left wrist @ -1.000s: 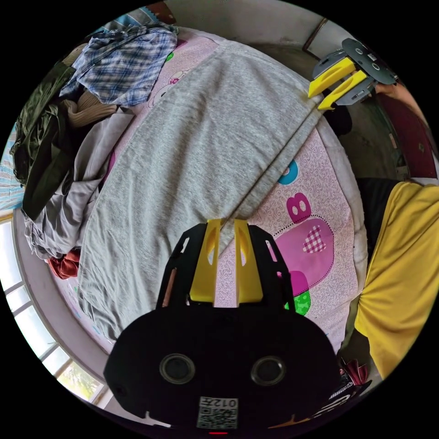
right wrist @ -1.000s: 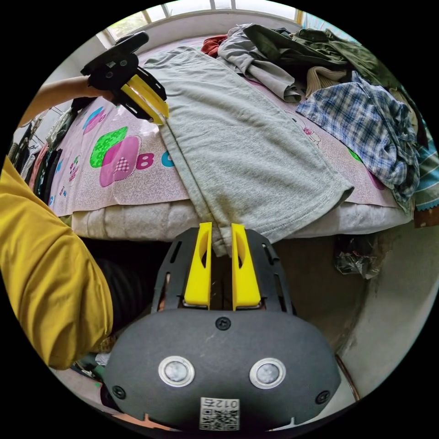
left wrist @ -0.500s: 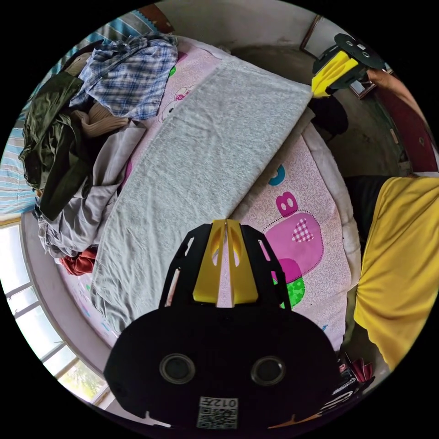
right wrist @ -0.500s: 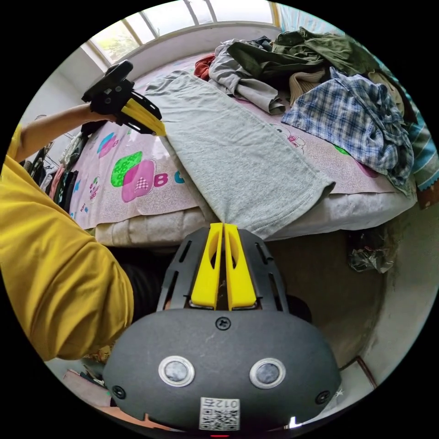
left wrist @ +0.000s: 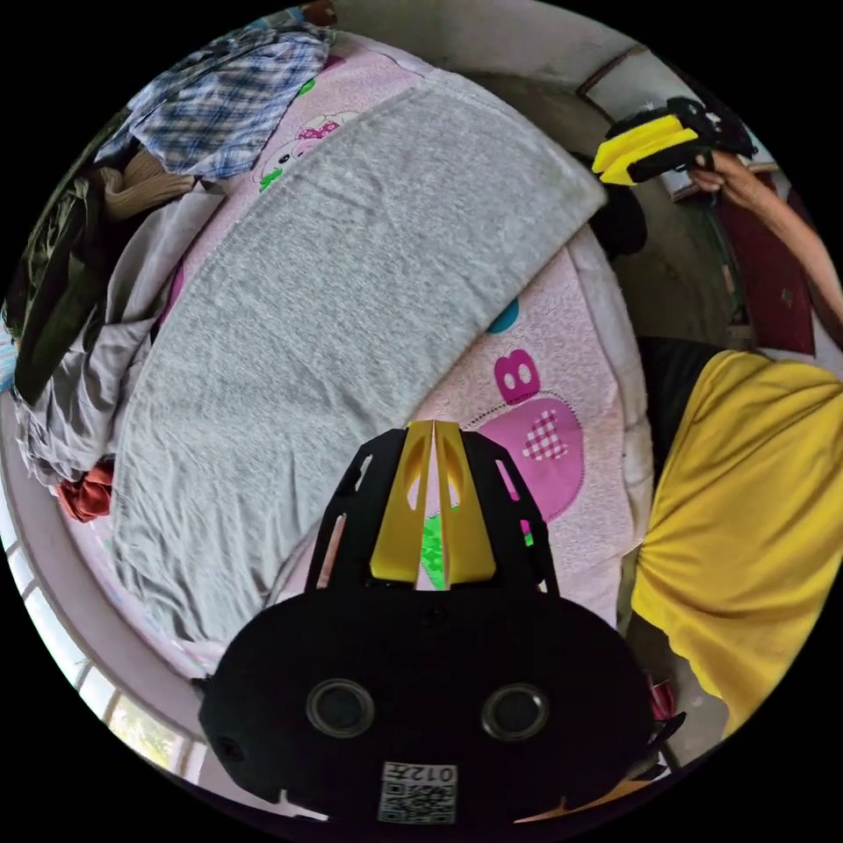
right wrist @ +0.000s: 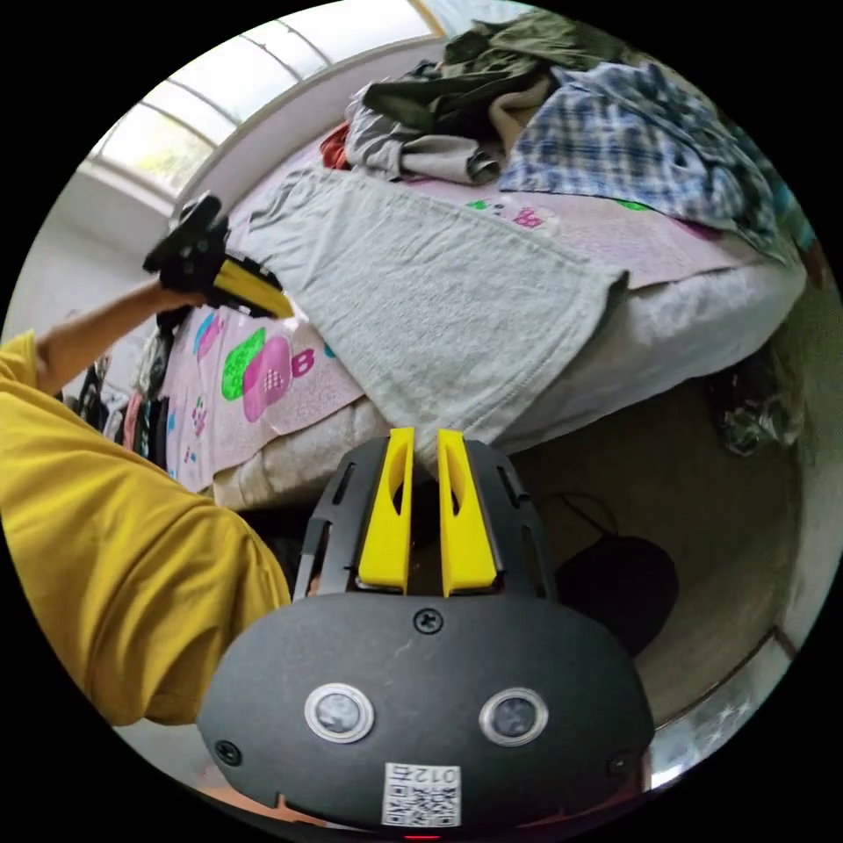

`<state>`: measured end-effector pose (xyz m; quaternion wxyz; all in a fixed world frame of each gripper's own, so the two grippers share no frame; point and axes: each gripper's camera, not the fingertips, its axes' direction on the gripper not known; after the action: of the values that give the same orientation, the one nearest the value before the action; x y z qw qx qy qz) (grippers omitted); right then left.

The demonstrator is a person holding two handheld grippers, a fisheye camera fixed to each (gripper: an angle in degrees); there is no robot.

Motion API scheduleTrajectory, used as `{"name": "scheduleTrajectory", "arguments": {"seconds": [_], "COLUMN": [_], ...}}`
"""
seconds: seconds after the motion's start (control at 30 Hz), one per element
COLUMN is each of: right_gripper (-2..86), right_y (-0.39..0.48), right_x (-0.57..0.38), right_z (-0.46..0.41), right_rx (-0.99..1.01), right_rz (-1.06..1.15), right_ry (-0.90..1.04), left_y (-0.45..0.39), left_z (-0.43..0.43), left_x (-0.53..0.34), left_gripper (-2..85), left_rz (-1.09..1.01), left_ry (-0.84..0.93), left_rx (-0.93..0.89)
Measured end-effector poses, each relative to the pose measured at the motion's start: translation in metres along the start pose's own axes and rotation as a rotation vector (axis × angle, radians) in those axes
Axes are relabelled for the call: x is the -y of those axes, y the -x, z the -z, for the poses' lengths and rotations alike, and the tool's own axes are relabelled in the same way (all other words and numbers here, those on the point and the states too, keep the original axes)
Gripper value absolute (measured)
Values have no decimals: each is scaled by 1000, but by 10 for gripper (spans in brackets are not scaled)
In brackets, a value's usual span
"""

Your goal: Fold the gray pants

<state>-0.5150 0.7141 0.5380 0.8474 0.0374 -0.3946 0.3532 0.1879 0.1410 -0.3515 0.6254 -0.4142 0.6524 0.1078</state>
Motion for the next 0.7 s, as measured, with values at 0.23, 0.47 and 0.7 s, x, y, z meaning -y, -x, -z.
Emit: {"name": "scheduleTrajectory", "arguments": {"seconds": [0.23, 0.47, 0.7], "right_gripper": [78, 85, 65], "right_y": [-63, -67, -38], "right_x": [55, 133, 186], "right_z": [33, 38, 4], "right_rx": [49, -18, -180], "right_rz": [-247, -187, 56], "right_ry": [-206, -216, 1], "left_y": [13, -3, 15], "left_z": [17, -1, 3], "left_x": [3, 31, 9], "left_gripper": [2, 2, 3], "left_rz": [169, 146, 223], "left_ry": [-194, -143, -156], "left_rx": [-64, -17, -81]}}
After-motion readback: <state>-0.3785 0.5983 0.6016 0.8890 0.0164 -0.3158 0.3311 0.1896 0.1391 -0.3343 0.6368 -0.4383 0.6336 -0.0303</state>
